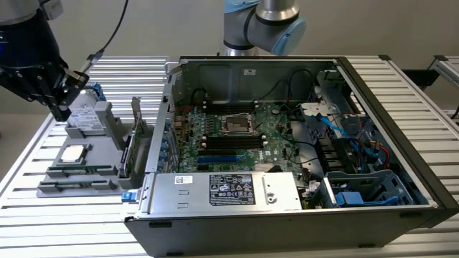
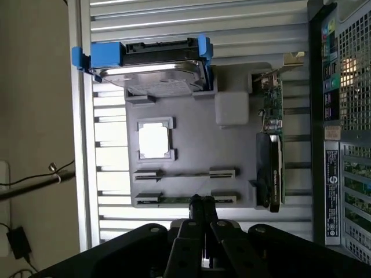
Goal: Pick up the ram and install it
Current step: 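Reach for the ram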
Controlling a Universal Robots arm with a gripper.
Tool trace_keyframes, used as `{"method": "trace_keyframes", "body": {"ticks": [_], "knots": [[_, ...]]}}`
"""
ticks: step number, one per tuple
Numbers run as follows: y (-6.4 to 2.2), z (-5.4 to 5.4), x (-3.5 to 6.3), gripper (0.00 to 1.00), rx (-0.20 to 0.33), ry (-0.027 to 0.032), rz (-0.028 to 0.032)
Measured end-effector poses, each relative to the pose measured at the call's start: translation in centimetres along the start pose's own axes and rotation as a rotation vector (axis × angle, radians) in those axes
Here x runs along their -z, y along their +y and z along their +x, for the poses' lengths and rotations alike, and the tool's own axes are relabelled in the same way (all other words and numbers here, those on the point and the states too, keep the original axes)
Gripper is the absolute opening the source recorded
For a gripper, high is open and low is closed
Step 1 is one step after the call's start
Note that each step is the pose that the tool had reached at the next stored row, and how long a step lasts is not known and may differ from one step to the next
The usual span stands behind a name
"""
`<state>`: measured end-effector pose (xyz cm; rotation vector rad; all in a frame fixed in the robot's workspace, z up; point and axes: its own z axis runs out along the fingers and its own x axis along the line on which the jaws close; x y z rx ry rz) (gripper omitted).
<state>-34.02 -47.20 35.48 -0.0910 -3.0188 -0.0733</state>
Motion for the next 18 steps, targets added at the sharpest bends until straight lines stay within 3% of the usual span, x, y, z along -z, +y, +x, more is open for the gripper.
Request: {"method": "trace_keyframes", "body": {"ticks": [3,13,16,18], "knots": [[-0.07,0.1,-0.36,0.1,0.015,0.006,0.0022],[-0.16,0.3,-1.48,0.1,0.076,0.0089,0.0098],[-0.2,0.5,-1.83,0.1,0.087,0.0059,0.0112],[-0.22,0.8,-2.03,0.1,0.091,-0.0005,0.0115]]}}
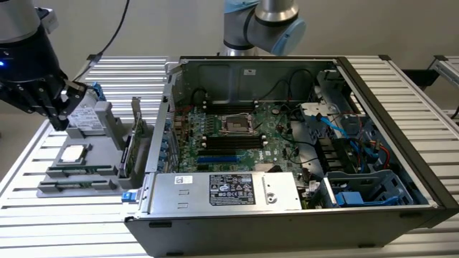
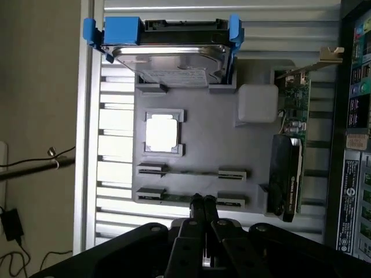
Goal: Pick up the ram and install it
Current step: 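Reach for the ram, then pick up the ram and move it above insertion slot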
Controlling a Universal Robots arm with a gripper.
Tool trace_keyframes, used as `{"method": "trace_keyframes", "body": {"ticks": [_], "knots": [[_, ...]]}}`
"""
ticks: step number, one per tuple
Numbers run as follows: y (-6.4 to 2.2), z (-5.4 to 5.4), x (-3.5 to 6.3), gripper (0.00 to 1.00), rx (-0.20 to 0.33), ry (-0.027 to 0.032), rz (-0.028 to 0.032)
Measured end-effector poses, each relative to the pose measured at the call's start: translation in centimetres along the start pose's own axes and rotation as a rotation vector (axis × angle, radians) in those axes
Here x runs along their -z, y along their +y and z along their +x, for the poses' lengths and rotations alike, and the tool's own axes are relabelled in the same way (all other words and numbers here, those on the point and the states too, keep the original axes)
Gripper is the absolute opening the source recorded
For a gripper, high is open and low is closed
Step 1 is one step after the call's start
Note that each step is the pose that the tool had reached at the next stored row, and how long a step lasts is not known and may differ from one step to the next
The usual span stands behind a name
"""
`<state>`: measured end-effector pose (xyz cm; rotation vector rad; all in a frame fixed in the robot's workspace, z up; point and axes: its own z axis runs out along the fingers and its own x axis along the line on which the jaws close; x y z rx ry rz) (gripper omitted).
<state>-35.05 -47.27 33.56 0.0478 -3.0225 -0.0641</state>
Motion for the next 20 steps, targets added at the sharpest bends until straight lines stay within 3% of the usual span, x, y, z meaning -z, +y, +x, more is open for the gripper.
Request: {"method": "trace_keyframes", "body": {"ticks": [2,18,20], "knots": [[0.0,0.31,-0.14,0.1,0.002,-0.0074,0.0003],[0.0,0.33,-0.19,0.1,0.002,-0.0062,0.0005],[-0.01,0.31,-0.31,0.1,0.024,-0.0049,0.0023]]}}
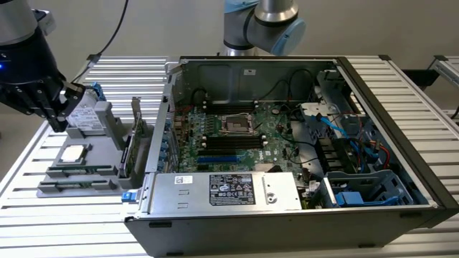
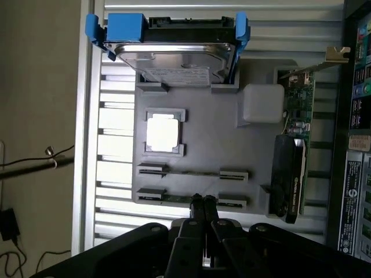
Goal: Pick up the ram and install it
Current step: 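Pick up the ram and move it above insertion slot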
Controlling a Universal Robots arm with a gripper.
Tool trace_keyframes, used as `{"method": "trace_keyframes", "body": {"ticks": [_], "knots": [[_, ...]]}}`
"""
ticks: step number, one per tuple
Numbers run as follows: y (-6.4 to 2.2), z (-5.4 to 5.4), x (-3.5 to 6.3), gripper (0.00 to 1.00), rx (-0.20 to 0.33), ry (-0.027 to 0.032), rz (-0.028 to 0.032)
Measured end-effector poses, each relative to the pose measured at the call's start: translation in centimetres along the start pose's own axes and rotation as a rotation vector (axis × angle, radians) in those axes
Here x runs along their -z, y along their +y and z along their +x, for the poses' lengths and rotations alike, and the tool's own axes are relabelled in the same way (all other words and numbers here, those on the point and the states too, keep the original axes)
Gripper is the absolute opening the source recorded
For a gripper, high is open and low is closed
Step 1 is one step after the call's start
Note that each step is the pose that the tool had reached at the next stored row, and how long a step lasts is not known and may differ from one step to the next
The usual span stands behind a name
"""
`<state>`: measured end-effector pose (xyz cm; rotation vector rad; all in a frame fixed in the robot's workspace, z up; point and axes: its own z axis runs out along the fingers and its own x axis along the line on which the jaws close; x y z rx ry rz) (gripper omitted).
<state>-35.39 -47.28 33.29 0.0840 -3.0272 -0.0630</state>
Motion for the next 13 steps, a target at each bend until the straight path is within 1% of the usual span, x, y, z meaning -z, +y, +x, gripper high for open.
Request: {"method": "trace_keyframes", "body": {"ticks": [10,13], "knots": [[-0.03,-0.07,-0.62,0.1,0.182,0.0069,0.0118],[-0.04,-0.09,-0.81,0.1,0.237,0.0089,0.0134]]}}
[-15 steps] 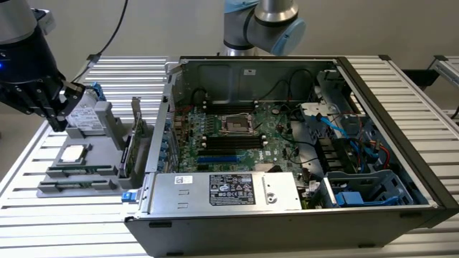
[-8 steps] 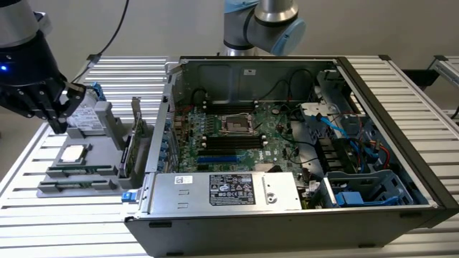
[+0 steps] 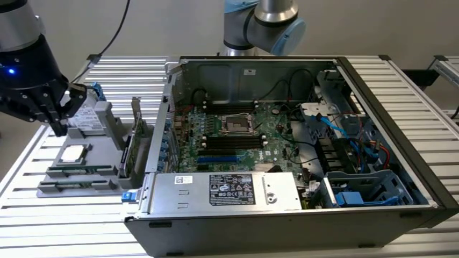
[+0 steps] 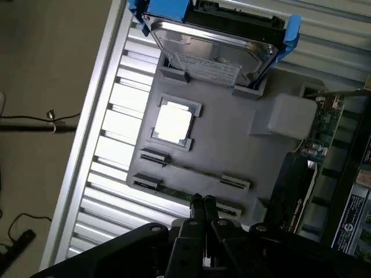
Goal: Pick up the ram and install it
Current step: 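Pick up the ram and move it above insertion slot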
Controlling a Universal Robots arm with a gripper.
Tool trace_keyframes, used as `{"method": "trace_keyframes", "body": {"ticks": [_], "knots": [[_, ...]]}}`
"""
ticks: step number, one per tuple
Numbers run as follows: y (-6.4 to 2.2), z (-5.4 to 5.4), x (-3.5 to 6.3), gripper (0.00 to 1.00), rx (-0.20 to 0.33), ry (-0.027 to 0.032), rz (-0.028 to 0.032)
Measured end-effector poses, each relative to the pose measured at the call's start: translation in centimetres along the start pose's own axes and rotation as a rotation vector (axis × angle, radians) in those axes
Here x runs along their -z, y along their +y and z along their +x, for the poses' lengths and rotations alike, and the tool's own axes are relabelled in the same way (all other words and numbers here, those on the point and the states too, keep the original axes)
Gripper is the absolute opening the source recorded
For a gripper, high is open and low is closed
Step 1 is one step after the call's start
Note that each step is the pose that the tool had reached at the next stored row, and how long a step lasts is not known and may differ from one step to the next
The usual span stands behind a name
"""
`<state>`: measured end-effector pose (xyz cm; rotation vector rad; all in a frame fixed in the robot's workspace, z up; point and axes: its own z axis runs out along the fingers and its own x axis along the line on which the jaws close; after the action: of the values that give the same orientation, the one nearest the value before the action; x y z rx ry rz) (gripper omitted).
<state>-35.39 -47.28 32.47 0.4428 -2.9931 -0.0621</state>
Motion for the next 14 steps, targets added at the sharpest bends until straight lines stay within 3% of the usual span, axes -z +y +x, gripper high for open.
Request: {"method": "trace_keyframes", "body": {"ticks": [5,9,14], "knots": [[-0.02,-0.04,-0.3,0.1,0.091,0.0029,0.0029],[-0.02,-0.05,-0.41,0.1,0.164,0.0011,0.0068],[-0.03,-0.07,-0.61,0.1,0.254,0.0039,0.0166]]}}
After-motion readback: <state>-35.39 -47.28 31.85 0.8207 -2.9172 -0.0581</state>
